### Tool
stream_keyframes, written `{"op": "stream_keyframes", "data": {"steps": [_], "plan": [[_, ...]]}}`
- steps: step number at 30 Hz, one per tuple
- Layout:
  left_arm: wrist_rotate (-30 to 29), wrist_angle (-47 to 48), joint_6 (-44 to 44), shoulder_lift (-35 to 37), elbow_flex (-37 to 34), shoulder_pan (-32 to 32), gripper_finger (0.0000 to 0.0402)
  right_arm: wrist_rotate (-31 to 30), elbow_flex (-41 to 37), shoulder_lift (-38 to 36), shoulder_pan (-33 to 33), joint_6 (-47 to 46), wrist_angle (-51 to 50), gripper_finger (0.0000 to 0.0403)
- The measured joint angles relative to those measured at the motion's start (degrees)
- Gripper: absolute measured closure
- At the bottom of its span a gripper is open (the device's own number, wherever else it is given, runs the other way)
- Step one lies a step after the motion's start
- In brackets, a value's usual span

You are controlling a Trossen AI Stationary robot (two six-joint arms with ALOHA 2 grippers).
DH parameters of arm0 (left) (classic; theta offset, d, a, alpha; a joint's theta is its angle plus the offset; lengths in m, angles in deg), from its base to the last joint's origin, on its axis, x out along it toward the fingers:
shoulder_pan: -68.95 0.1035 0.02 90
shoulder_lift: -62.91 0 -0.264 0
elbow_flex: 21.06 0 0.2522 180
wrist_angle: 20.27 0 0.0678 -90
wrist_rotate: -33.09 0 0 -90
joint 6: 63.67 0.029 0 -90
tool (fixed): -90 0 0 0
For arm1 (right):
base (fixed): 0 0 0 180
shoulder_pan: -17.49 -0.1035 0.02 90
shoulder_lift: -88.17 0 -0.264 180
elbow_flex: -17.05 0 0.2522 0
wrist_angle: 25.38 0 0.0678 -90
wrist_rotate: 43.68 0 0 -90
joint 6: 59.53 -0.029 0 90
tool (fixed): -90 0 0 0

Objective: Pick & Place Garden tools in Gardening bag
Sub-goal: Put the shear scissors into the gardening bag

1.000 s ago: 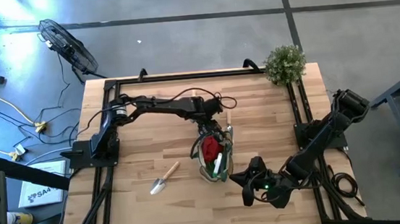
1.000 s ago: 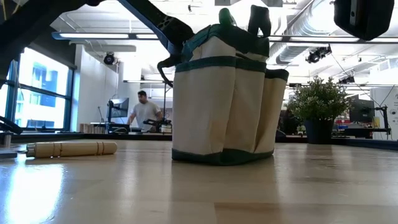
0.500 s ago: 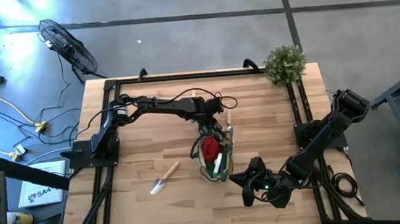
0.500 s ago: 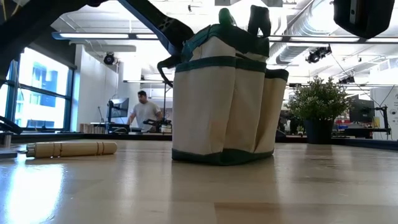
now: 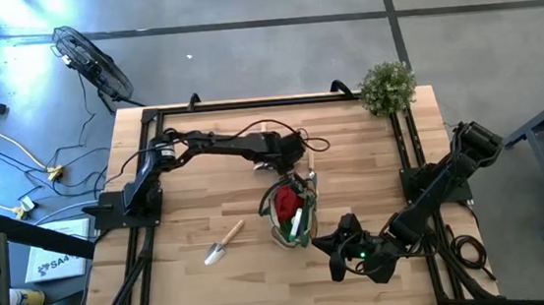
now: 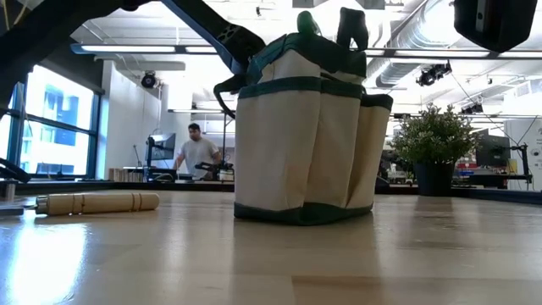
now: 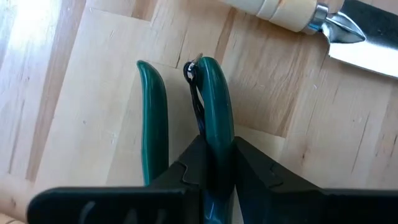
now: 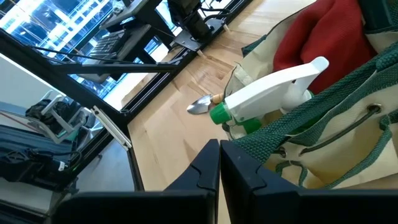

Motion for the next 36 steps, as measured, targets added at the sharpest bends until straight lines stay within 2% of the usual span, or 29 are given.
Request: {"op": "stream_keyframes", "data": {"steps": [5,9,11,14,18,21,25,28,32,36], "plan": [[-2.1,0.5,0.4,3.3,-0.2,-0.1,0.0357,0.0,0.0,0.0,0.0,0.8,-0.2,0.04],[-7.3,7.8,0.2,8.0,-0.7,-0.5,0.0357,0.0,0.0,0.0,0.0,3.3,-0.2,0.04],[-12.8,10.9,0.0,11.5,-0.4,-1.3,0.0357,0.0,0.0,0.0,0.0,4.9,-0.2,0.04],[-18.0,16.3,-1.8,16.9,-0.3,-3.3,0.0357,0.1,0.0,0.0,-0.1,8.0,-0.1,0.04],[-22.4,19.3,-5.0,24.6,-0.4,-7.1,0.0357,1.3,0.1,0.0,-0.1,11.9,0.0,0.04],[-23.6,19.2,-7.8,31.5,-0.2,-10.8,0.0357,2.2,0.1,0.0,-0.1,15.1,0.2,0.04],[-26.3,19.6,-13.9,39.8,-0.2,-17.8,0.0357,-1.7,0.1,0.0,-1.0,21.0,2.7,0.04],[-30.3,18.4,-17.4,45.0,-0.2,-25.8,0.0357,-4.5,0.1,0.0,-1.8,27.9,5.6,0.04],[-35.2,15.1,-22.2,47.4,-0.1,-38.4,0.0357,-7.5,0.1,0.0,-2.6,35.3,8.2,0.04],[-45.3,8.8,-25.7,47.2,-0.1,-51.5,0.0357,-12.9,0.1,0.0,-3.2,40.1,9.7,0.04]]}}
